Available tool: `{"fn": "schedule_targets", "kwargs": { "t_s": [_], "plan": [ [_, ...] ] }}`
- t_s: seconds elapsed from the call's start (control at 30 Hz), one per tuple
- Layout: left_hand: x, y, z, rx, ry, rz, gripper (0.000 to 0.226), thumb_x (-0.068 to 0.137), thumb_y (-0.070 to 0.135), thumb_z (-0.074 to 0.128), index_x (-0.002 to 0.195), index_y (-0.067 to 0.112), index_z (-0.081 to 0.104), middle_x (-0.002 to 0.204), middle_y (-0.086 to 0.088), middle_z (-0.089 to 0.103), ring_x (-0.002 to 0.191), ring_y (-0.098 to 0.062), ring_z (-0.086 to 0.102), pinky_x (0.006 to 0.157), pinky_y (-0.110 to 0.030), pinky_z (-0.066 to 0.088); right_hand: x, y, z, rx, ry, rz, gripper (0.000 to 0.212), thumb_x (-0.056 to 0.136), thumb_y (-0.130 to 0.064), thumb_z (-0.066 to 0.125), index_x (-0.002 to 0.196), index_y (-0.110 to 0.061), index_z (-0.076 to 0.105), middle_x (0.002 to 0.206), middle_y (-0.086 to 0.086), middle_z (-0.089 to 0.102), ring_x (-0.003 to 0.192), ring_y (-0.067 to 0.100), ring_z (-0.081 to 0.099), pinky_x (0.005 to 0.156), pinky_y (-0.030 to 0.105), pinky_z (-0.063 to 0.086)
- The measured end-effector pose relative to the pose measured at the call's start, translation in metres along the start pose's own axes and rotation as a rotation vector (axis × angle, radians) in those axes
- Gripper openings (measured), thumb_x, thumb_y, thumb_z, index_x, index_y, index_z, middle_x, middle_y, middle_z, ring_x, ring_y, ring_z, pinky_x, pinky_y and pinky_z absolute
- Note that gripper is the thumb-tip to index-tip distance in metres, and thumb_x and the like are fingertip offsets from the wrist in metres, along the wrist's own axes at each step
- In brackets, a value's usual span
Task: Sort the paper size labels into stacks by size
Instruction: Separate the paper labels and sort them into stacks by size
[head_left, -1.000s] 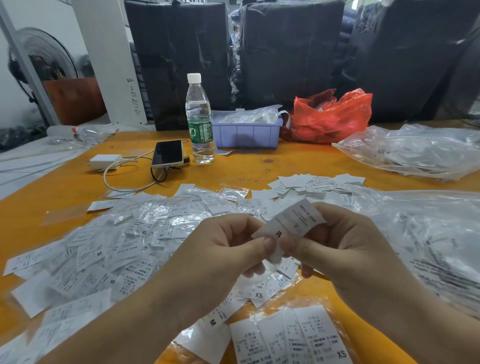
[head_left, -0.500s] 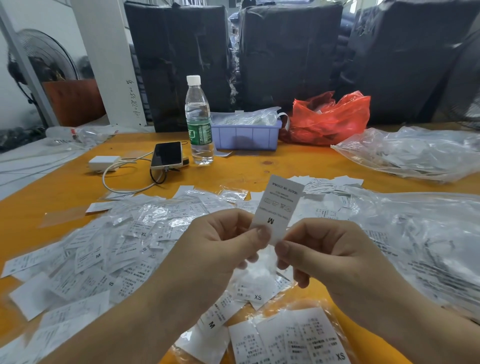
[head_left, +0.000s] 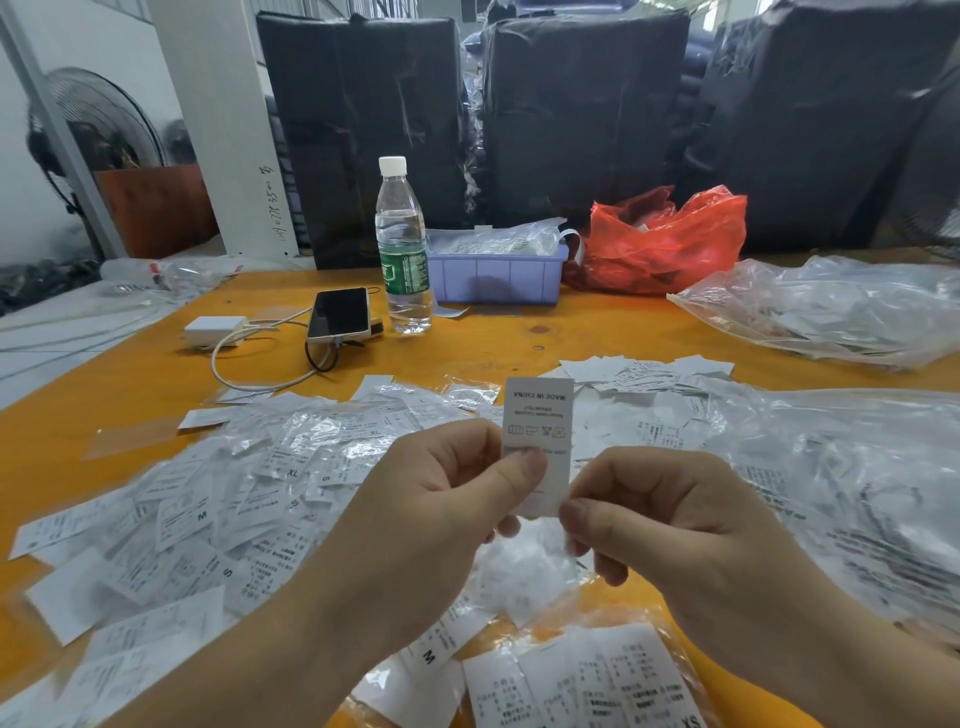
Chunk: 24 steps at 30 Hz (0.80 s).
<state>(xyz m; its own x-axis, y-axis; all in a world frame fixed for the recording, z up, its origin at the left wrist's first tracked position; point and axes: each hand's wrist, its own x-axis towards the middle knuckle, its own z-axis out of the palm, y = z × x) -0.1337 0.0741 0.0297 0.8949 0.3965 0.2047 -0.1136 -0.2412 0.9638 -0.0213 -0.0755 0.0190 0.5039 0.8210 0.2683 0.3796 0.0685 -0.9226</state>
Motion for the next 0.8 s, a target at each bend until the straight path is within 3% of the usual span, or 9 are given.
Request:
{"fn": "schedule_targets", "kwargs": {
  "t_s": [0.3, 0.4, 0.53, 0.7, 0.8],
  "plan": [
    [0.0001, 0.0011, -0.0044, 0.04, 0.021, -0.003, 0.02, 0.073, 0.041, 0.066, 0.089, 0.05, 0.073, 0.082, 0.01, 0.076, 0.057, -0.001, 0.057, 0.058, -0.012, 0.046, 0.0004, 0.0003, 0.0009, 0.024, 0.076, -0.019, 0.032, 0.067, -0.044, 0.066, 0.072, -0.012, 0.068, 0.067, 0.017, 0.059, 0.057, 0.025, 0.049, 0.058, 0.043, 0.041],
    [0.001, 0.0011, -0.0045, 0.009, -0.01, -0.019, 0.021, 0.073, 0.037, 0.068, 0.09, 0.047, 0.074, 0.082, 0.009, 0.076, 0.058, 0.0, 0.058, 0.057, -0.011, 0.045, 0.0005, 0.0007, 0.0009, -0.007, 0.072, -0.021, 0.033, 0.068, -0.044, 0.064, 0.075, -0.012, 0.067, 0.068, 0.017, 0.06, 0.058, 0.03, 0.05, 0.058, 0.046, 0.043],
    [0.002, -0.0006, -0.0046, -0.013, -0.079, -0.039, 0.019, 0.075, 0.04, 0.067, 0.092, 0.039, 0.076, 0.076, 0.005, 0.073, 0.059, -0.002, 0.058, 0.057, -0.013, 0.046, 0.0017, 0.001, 0.0005, -0.01, 0.053, -0.011, 0.032, 0.068, -0.045, 0.064, 0.076, -0.013, 0.068, 0.067, 0.015, 0.062, 0.057, 0.02, 0.053, 0.058, 0.04, 0.044],
    [0.0022, -0.0031, -0.0059, 0.027, -0.035, -0.027, 0.019, 0.078, 0.043, 0.061, 0.088, 0.04, 0.076, 0.071, 0.004, 0.071, 0.057, -0.003, 0.057, 0.056, -0.014, 0.045, 0.0012, 0.0005, -0.0002, -0.032, 0.046, -0.019, 0.022, 0.071, -0.038, 0.066, 0.074, -0.017, 0.069, 0.065, 0.012, 0.062, 0.057, 0.014, 0.055, 0.058, 0.036, 0.046],
    [0.0011, -0.0025, -0.0066, 0.061, -0.016, -0.011, 0.018, 0.076, 0.043, 0.062, 0.088, 0.043, 0.075, 0.074, 0.005, 0.073, 0.057, -0.002, 0.058, 0.057, -0.011, 0.044, 0.0008, 0.0003, 0.0006, -0.018, 0.063, -0.028, 0.027, 0.068, -0.043, 0.065, 0.073, -0.017, 0.07, 0.065, 0.014, 0.062, 0.056, 0.015, 0.054, 0.058, 0.038, 0.045]
  ]
}}
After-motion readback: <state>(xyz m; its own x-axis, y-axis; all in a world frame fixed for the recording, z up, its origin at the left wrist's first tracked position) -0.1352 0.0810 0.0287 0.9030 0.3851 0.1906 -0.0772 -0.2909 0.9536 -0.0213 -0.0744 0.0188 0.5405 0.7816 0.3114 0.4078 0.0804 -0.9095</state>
